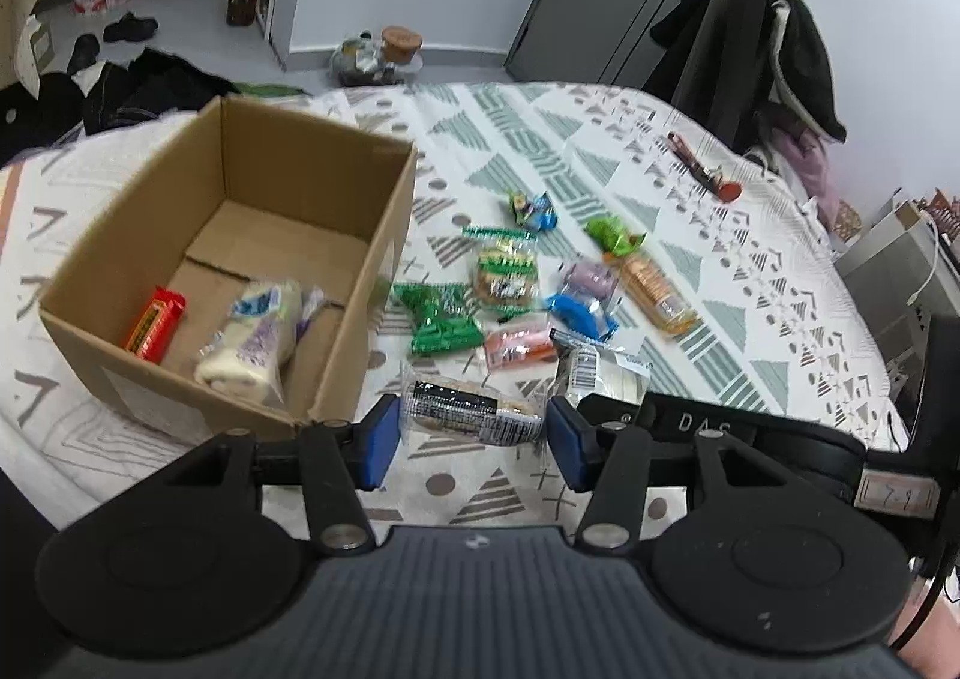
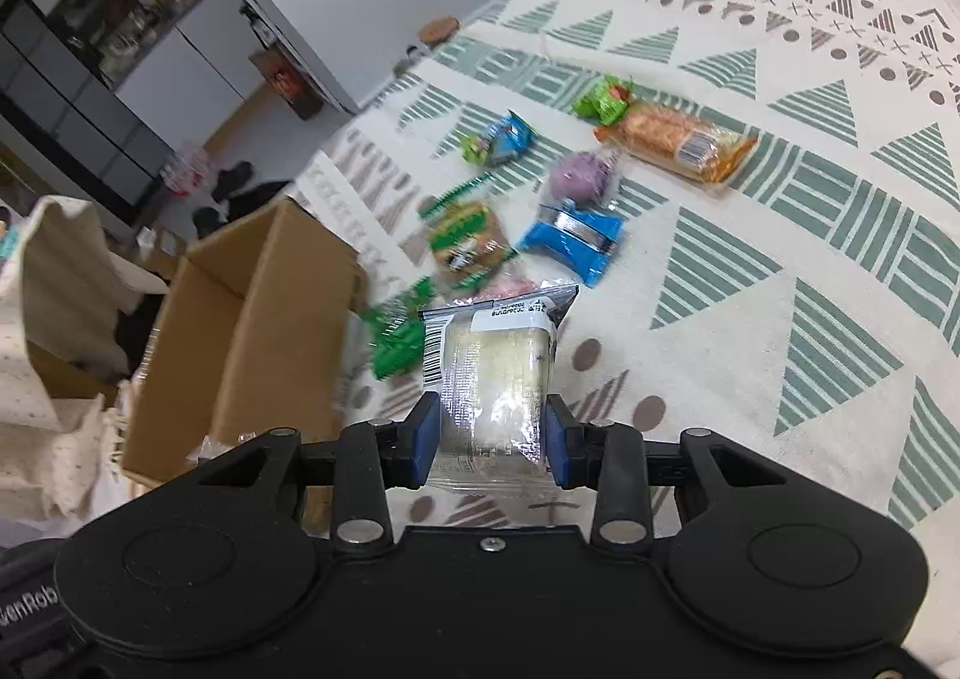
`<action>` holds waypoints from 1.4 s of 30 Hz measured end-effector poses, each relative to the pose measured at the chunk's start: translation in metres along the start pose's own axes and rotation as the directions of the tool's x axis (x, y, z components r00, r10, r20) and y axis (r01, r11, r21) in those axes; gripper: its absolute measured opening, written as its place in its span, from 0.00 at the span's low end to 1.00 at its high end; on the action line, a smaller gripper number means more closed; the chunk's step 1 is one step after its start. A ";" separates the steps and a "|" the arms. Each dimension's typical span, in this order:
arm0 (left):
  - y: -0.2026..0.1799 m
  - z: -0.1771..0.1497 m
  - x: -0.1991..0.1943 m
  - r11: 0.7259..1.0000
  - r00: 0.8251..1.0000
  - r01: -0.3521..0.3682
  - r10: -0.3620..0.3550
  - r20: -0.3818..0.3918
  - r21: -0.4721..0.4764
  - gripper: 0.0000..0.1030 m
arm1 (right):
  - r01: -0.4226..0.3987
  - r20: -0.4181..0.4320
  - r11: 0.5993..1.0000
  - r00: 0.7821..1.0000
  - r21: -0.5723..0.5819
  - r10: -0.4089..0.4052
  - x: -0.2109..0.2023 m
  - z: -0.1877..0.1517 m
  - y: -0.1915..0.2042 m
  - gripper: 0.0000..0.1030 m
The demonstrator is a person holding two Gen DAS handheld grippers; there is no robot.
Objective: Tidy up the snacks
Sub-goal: 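Carry both held snacks with the left and right tools over the box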
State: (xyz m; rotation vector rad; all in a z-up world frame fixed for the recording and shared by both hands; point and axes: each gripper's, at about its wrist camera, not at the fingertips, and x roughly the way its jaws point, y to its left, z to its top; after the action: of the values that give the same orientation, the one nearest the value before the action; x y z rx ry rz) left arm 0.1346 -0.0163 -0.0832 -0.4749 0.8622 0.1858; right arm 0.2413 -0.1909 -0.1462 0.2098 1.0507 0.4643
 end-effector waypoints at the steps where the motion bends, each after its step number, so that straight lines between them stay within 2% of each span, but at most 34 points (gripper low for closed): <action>1: 0.000 0.001 -0.004 1.000 1.000 0.001 -0.001 0.009 -0.001 0.50 | -0.009 0.009 1.000 1.000 -0.004 0.009 -0.003 0.000 0.002 0.34; 11: 0.012 0.013 -0.043 1.000 0.996 -0.017 0.018 0.088 -0.013 0.50 | -0.087 0.078 0.994 0.993 -0.059 0.091 -0.024 -0.004 0.028 0.34; 23: 0.037 0.023 -0.057 0.998 0.992 -0.036 0.041 0.120 -0.045 0.50 | -0.139 0.147 0.983 0.977 -0.122 0.157 -0.041 -0.011 0.065 0.34; 42: 0.092 0.045 -0.054 0.987 0.986 -0.075 0.095 0.137 -0.140 0.50 | -0.257 0.145 0.959 0.951 -0.120 0.273 -0.022 -0.012 0.112 0.34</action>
State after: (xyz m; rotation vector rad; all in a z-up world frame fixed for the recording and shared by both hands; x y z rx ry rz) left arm 0.0986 0.0879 -0.0471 -0.5441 0.7324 0.3543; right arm 0.1920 -0.1023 -0.0918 0.2970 0.8420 0.7298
